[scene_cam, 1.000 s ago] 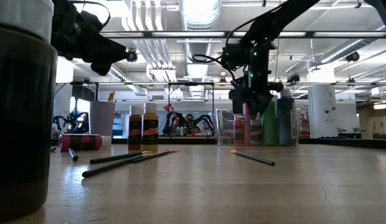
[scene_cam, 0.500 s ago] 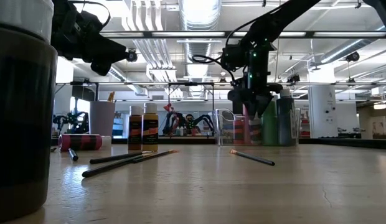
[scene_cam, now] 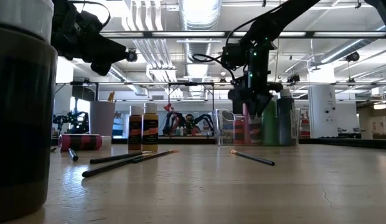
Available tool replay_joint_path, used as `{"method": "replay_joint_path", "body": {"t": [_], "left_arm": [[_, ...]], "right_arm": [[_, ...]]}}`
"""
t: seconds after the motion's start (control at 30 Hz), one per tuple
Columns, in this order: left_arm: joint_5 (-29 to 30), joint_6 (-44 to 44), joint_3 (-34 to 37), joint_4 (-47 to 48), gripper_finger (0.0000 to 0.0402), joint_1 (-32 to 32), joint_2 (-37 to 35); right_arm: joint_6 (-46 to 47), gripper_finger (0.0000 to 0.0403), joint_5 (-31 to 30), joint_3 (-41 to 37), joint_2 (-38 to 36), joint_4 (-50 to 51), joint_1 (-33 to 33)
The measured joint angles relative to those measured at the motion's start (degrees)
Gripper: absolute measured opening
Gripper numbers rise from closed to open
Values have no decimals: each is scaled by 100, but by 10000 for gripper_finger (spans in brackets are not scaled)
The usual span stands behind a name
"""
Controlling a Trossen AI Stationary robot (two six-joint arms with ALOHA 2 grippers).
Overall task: Pick & Place Paint Supplies
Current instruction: Put the gray paint bottle into the transparent bin, then put the gold paint brush into the violet cup
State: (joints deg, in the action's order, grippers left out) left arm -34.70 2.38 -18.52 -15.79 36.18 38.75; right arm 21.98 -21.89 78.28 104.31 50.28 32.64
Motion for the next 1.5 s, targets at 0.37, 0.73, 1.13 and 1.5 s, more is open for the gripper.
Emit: {"method": "replay_joint_path", "body": {"t": [0.37,0.73,1.13,1.5], "left_arm": [[2,-1,-1,-2,135,1,1],[0,-1,-1,-2,135,0,1],[0,-1,-1,-2,135,1,1],[1,-2,0,-2,135,-1,1]], "right_arm": [[8,164,-99,0,-7,5,5],[-11,159,-232,0,-7,31,0],[-141,128,-518,209,-7,50,-11],[-170,150,-529,646,-9,609,-11]]}}
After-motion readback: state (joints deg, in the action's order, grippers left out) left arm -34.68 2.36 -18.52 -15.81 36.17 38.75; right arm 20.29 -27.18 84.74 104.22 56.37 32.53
